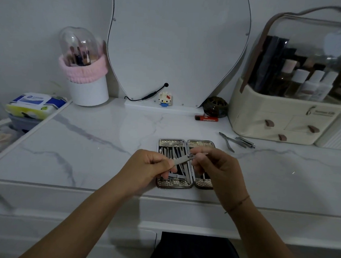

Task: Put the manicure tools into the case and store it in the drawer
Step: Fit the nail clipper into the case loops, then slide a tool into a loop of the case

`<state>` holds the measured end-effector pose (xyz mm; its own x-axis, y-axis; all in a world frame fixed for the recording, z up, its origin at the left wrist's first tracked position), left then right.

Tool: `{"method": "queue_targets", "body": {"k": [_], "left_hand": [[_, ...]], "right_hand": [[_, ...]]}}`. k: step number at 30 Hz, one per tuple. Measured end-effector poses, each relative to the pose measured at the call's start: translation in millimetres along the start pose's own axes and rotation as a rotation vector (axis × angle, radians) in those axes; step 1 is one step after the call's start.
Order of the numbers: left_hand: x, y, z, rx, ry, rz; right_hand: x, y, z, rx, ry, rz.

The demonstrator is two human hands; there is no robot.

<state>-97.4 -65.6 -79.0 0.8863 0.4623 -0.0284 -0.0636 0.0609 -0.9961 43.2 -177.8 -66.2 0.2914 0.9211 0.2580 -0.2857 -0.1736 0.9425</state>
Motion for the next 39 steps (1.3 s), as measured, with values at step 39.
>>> {"method": "queue_targets", "body": {"k": [39], "left_hand": [[-7.3, 25.2, 20.7, 0.645, 0.088, -0.070]], "right_hand": [[3.8, -4.6, 7.7, -0.520, 0.485, -0.151]]}}
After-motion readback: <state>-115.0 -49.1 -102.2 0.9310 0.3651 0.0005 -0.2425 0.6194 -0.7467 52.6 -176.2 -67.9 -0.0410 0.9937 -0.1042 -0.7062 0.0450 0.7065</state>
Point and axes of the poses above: each hand's wrist, its own x-axis towards the middle knuckle, its own z-axis out of the back of the hand, y = z × x, the point moved 1 cm from there along x, towards the middle knuckle, and after that the axes turned 15 degrees about y, right-handed, at the moved point
